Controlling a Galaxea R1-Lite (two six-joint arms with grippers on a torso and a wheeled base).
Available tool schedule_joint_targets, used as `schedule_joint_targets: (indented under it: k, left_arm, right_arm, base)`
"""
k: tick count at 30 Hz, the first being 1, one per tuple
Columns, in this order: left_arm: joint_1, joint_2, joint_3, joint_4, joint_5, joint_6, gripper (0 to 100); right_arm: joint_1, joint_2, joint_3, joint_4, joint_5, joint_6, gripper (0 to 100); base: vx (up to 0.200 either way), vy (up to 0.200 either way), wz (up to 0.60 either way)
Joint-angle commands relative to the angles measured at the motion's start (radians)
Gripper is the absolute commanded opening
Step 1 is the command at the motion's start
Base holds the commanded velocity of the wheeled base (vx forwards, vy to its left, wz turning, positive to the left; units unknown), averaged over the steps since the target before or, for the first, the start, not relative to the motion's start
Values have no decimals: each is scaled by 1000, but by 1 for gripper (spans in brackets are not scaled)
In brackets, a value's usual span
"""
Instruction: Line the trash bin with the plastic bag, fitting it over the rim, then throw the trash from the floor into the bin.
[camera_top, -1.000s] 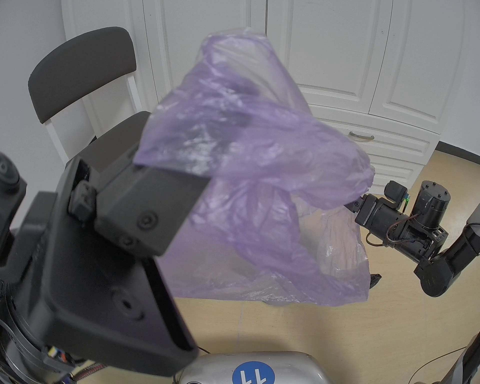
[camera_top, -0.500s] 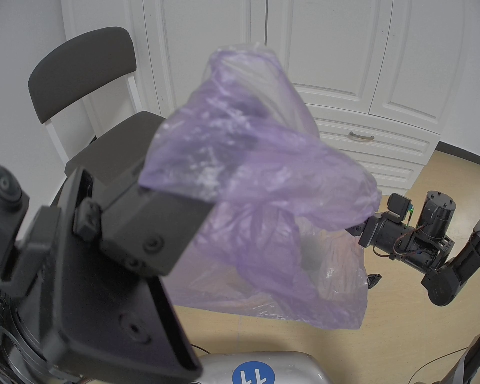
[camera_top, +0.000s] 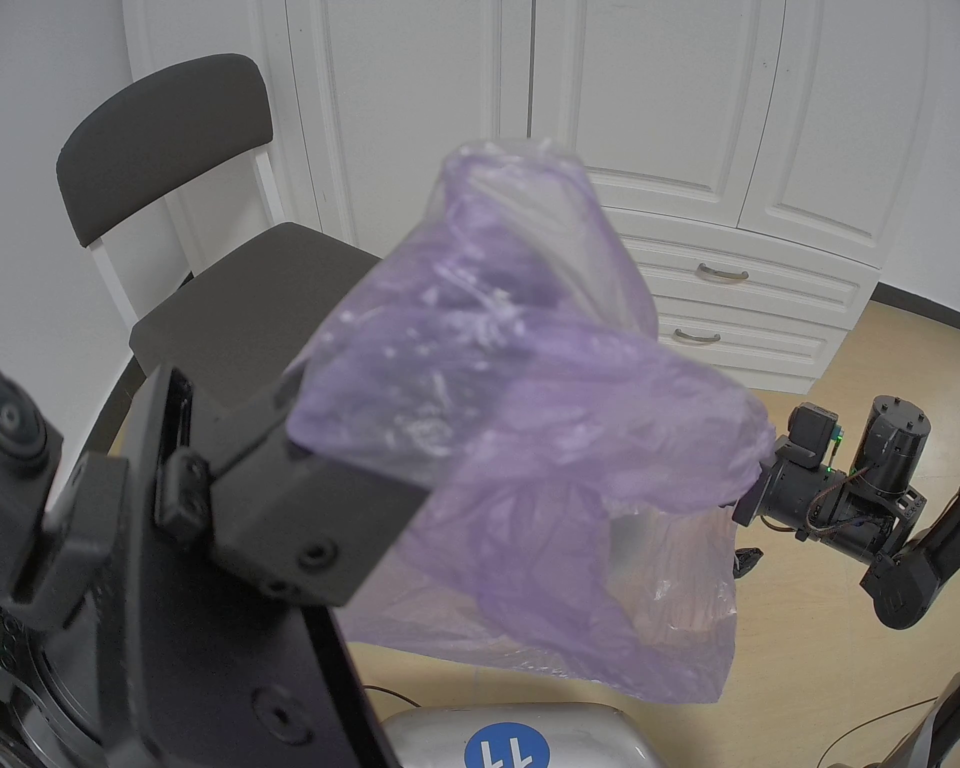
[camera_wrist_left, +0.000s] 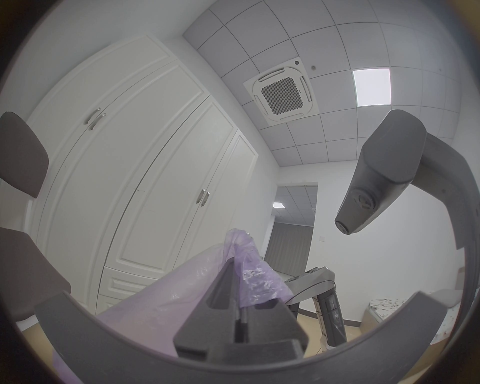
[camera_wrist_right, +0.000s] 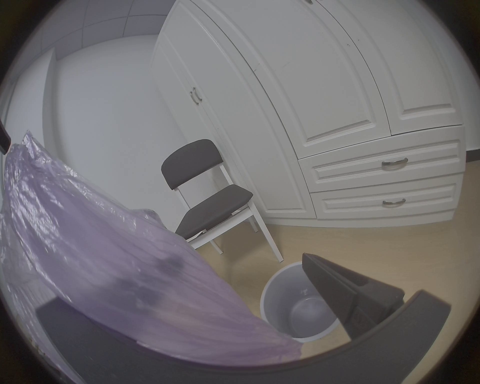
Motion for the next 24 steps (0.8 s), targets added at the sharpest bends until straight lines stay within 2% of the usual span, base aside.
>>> schedule_joint_targets:
  k: [1,7,21,22,24]
  left_arm:
    - [0,-1,-2,-1,2,0,0]
    - [0,-22,-2,-1,0,1,0]
    - [0,-41,1,-1,-1,6,0]
    - [0,-39,2,-1,-1,6,0]
    - [0,-36,2,-1,-1,6,0]
  right_arm:
    - [0,-5,19,0,9,-17,100]
    - [-1,44,24,1,13,-59,100]
    - [-14,52,8,1,13,-57,100]
    - [-14,47,8,0,13,-54,0]
    - [-12,37,8,0,15,-53,0]
  base:
    - [0,0,0]
    - [0,0,0]
    - [0,0,0]
    - [0,0,0]
    - [0,0,0]
